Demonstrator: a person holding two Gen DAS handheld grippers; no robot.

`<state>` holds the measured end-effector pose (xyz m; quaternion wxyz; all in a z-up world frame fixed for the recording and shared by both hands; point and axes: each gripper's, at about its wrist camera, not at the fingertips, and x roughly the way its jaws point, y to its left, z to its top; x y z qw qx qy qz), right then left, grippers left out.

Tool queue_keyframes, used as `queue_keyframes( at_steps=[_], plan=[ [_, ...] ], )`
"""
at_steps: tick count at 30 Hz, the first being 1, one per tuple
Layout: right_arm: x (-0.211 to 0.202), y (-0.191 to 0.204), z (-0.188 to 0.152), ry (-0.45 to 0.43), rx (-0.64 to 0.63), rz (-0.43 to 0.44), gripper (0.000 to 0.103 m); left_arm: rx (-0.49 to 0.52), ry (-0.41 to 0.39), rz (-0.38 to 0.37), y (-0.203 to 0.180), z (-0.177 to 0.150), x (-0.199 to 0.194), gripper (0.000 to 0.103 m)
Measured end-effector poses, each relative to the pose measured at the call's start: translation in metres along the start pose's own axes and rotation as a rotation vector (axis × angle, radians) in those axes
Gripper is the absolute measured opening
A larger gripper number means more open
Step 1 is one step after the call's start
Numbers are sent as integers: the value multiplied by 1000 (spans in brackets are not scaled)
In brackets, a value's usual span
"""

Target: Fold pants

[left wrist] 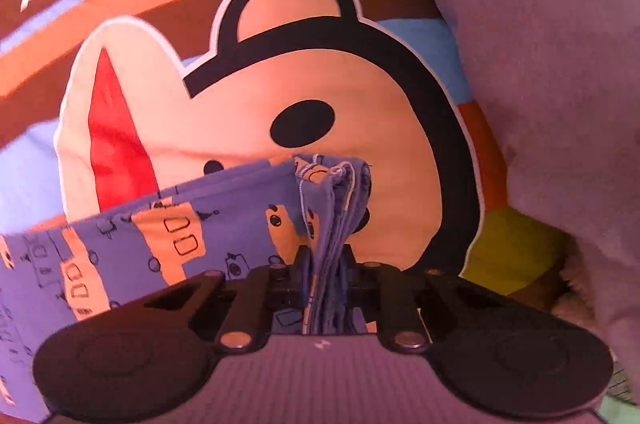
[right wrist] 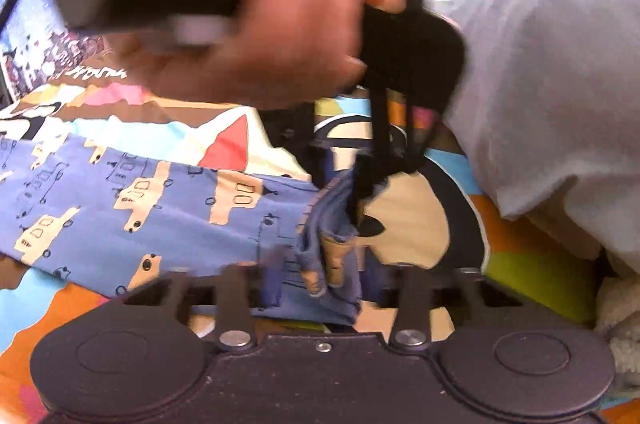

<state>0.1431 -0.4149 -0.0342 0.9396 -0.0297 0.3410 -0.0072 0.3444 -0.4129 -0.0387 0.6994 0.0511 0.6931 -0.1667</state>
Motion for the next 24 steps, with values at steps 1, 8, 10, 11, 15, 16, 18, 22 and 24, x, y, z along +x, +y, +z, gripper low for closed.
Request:
queue_keyframes(
  at_steps=[1, 8, 10, 11, 15, 16, 18, 22, 24],
  plan=[
    [0, -4, 0, 1, 20, 8, 74, -12, 3, -25, 5, 0, -1, 15],
    [15, -13, 5, 49, 77, 90, 67, -41, 13, -39, 16, -5, -8, 18],
    [16, -14, 5, 44, 84, 130, 59, -40, 14, -25, 17, -4, -9, 25],
    [17, -14, 5, 45, 86, 138, 49, -39, 11, -24, 17, -2, -8, 28],
    [17, -10, 5, 50, 70, 164, 18, -50, -3, -24, 16, 0, -10, 55],
    [15, -8, 6, 43, 54, 164, 18, -52, -1, -25, 15, -1, -10, 57],
    [12, -1, 5, 29, 15, 153, 17, -49, -3, -25, 14, -1, -10, 57],
    [9, 9, 5, 20, -44, 127, 16, -92, -26, -21, 17, -5, -8, 44],
    [9, 9, 5, 16, -50, 122, 16, -116, -24, -23, 20, -7, -6, 24]
  ],
)
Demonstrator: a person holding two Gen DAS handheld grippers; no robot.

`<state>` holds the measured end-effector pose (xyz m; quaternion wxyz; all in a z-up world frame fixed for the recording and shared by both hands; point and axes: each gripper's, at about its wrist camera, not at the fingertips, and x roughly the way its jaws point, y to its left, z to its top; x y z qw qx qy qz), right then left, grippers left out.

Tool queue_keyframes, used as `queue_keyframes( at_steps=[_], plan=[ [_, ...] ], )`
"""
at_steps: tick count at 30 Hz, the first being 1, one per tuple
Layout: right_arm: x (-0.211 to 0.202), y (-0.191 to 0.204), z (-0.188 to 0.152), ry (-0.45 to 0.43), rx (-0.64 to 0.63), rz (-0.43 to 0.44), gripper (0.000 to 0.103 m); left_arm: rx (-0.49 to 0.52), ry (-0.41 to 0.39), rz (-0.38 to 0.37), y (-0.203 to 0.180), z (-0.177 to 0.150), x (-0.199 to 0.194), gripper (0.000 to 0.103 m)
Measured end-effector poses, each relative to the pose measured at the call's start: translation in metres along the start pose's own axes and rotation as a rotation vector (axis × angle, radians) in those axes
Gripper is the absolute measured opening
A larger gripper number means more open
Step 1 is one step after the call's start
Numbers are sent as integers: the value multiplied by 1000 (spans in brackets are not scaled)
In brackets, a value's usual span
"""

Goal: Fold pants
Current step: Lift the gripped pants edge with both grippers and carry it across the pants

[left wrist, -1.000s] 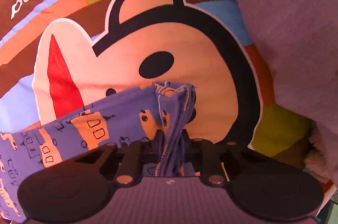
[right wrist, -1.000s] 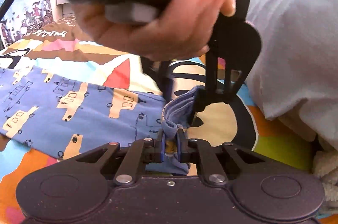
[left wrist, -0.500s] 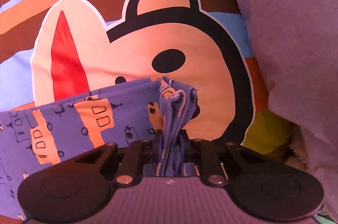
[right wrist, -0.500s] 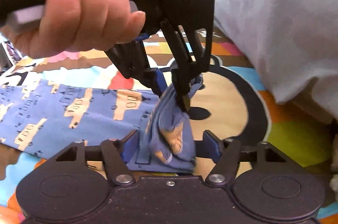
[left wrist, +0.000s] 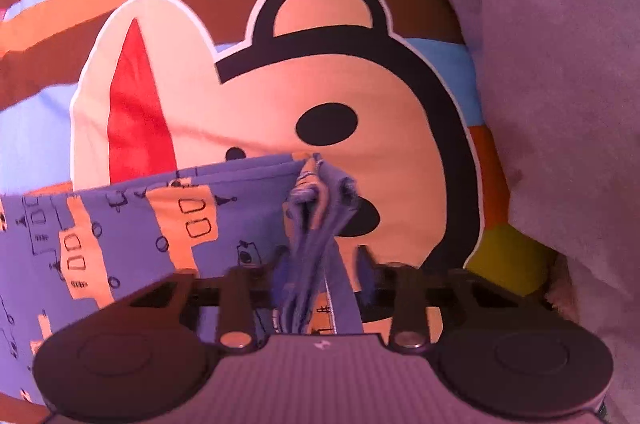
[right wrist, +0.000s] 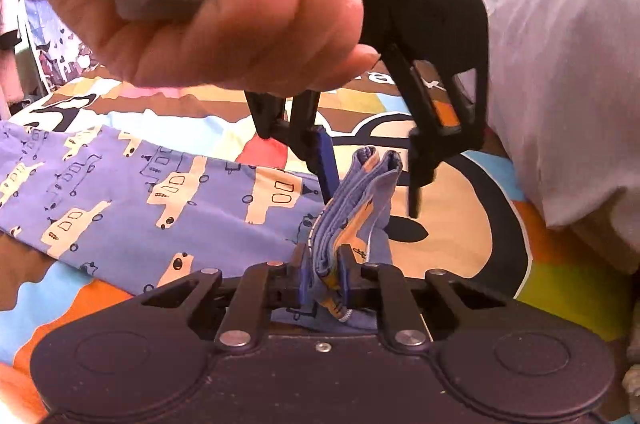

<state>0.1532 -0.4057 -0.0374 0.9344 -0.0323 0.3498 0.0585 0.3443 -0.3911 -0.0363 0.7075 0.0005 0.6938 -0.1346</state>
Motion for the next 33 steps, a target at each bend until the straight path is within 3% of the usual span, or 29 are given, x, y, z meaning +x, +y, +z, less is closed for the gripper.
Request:
queue_keyframes(
  at_steps=[3, 9, 14, 18, 23, 28, 33],
  plan=[
    [-1, 1, -1, -4, -10, -6, 16, -36, -10, 18, 3, -2, 1, 13],
    [-10, 5, -2, -57, -29, -40, 13, -78, -46, -13, 9, -8, -16, 11],
    [-23, 22, 0, -144, -122, -77, 13, -94, -80, -62, 29, -14, -47, 11],
    [-32, 40, 10, -202, -154, -39, 12, -126, -122, -46, 66, -23, -76, 11],
    [-40, 81, 27, -225, -201, 78, 12, -177, -141, -29, 131, -39, -87, 11],
    [-32, 123, 30, -189, -260, 144, 11, -229, -138, -68, 192, -50, -79, 11],
    [-13, 158, 16, -159, -393, 126, 11, -240, -144, -153, 233, -59, -56, 11]
  ],
)
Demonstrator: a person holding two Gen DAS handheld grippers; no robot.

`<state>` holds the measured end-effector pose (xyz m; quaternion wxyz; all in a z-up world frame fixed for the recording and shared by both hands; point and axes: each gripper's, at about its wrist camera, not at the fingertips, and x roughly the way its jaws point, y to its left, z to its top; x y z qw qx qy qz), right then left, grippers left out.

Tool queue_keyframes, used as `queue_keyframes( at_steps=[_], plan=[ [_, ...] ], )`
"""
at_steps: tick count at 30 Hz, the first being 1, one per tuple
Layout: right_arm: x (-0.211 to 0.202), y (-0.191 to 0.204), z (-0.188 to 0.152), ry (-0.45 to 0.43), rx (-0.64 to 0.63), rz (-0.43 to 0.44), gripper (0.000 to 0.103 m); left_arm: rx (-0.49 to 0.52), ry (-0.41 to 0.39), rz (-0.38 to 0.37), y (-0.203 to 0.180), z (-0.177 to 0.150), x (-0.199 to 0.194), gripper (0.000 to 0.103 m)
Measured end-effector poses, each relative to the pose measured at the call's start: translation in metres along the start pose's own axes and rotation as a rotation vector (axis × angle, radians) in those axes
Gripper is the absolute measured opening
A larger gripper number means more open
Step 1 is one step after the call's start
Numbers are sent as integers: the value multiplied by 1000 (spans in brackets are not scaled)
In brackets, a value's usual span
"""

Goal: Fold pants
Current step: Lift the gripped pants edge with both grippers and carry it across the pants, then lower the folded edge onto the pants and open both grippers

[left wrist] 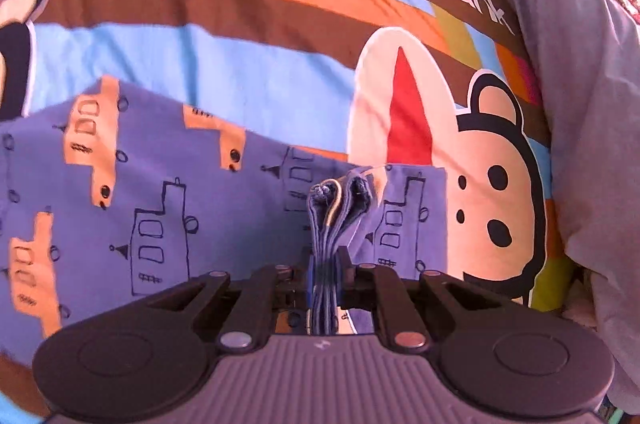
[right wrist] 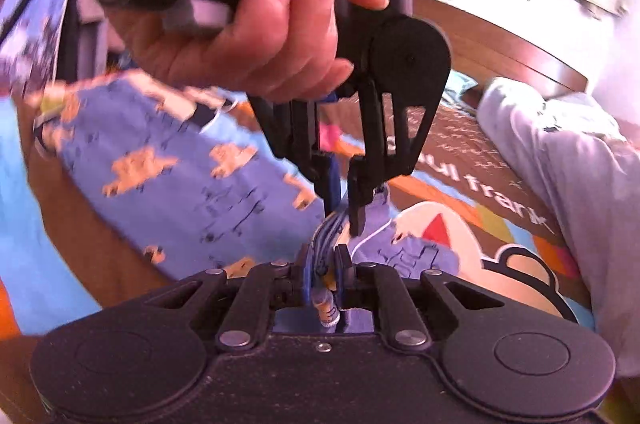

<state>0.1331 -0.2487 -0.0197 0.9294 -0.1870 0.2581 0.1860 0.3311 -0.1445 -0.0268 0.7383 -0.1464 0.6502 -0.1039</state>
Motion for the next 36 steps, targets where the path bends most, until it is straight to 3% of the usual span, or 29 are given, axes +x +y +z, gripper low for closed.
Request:
queue_keyframes(
  at_steps=[9, 13, 17, 22, 30, 36],
  plan=[
    [21, 26, -5, 89, -127, -15, 11, 74, -21, -149, 31, -7, 26, 11],
    [22, 37, -6, 82, -185, -55, 11, 72, -27, -207, 46, -9, 21, 11],
    [21, 47, -5, 71, -239, -90, 11, 58, -25, -219, 56, -11, 10, 11],
    [14, 60, 16, 75, -222, -73, 11, 45, -26, -235, 80, -11, -12, 11],
    [9, 105, 53, 21, -221, 12, 11, 38, -52, -209, 139, -20, -50, 11],
    [24, 142, 56, 40, -295, 49, 12, 19, -87, -201, 168, -23, -41, 15]
  ],
)
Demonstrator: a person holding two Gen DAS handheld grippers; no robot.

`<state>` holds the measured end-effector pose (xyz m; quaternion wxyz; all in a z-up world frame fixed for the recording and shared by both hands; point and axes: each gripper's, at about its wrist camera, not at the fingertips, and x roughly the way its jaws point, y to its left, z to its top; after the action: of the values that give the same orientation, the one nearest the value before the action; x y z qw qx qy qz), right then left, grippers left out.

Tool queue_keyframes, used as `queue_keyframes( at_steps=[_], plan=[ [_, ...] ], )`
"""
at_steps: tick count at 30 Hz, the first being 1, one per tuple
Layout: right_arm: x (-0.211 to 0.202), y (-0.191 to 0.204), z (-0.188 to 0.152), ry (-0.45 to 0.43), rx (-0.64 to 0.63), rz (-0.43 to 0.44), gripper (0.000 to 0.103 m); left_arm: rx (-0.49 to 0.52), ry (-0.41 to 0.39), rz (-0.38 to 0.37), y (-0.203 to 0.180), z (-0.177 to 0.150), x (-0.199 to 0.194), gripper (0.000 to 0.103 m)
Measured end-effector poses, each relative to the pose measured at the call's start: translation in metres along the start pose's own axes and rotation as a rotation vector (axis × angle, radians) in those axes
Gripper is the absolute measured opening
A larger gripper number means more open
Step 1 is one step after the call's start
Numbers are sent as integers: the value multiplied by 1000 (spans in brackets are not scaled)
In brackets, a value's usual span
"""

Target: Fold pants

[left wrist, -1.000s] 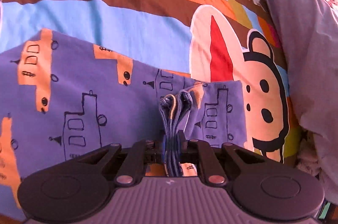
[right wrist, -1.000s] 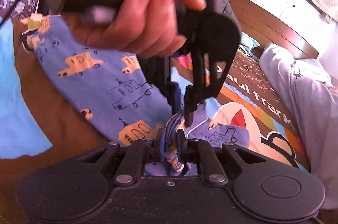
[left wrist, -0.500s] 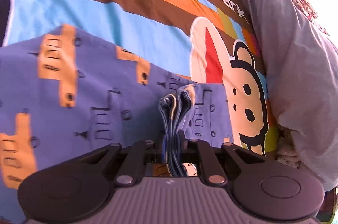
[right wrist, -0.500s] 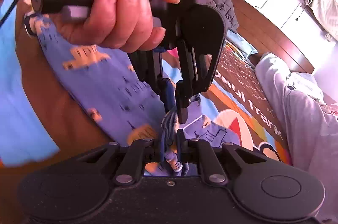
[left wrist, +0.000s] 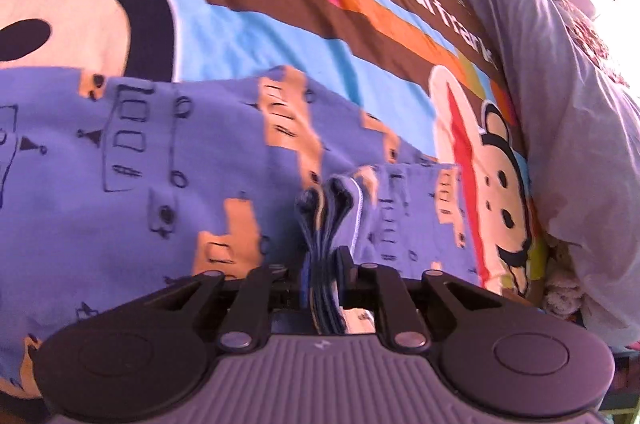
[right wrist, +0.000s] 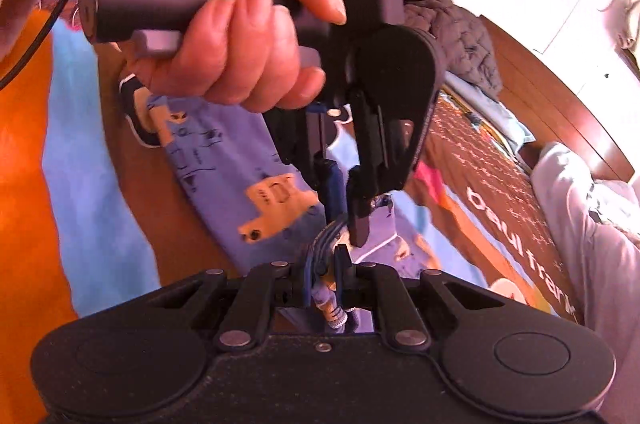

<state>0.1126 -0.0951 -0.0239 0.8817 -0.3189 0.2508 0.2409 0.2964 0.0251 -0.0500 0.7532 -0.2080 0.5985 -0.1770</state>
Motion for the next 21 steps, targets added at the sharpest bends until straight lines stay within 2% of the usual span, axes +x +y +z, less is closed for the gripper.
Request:
queue_keyframes(
  at_steps=[1, 3, 4, 6, 8, 9, 10, 11, 12, 14, 16, 19, 21],
  plan=[
    [3, 3, 1, 8, -15, 1, 13, 3, -7, -2, 2, -1, 1, 16],
    [1, 3, 0, 14, -42, 4, 22, 10, -26, -7, 5, -5, 1, 18],
    [-5, 1, -1, 6, -55, 0, 28, 19, -40, -2, 5, -6, -1, 25],
    [-18, -7, -10, -8, -72, -40, 50, 36, -89, 26, 3, -12, -8, 46],
    [-31, -21, -23, -2, -59, -104, 57, 43, -212, 95, -3, -27, -25, 57],
    [-36, -32, -31, 11, -37, -139, 63, 44, -292, 148, -8, -37, -36, 68],
    [-39, -44, -39, 27, -3, -176, 68, 64, -360, 201, -16, -46, -45, 74],
    [-42, -58, -46, 46, 41, -215, 79, 96, -400, 231, -24, -51, -50, 80],
    [-43, -69, -54, 61, 80, -251, 86, 126, -436, 258, -33, -57, -51, 82],
    [-40, -95, -67, 93, 162, -350, 91, 180, -484, 319, -50, -67, -42, 83],
    [-32, -112, -78, 102, 207, -398, 97, 213, -540, 419, -64, -70, -22, 83],
    [-2, -130, -84, 29, 196, -385, 100, 186, -559, 586, -69, -59, 5, 84],
    [19, -133, -84, -26, 163, -326, 95, 117, -521, 629, -57, -47, 18, 83]
  ],
)
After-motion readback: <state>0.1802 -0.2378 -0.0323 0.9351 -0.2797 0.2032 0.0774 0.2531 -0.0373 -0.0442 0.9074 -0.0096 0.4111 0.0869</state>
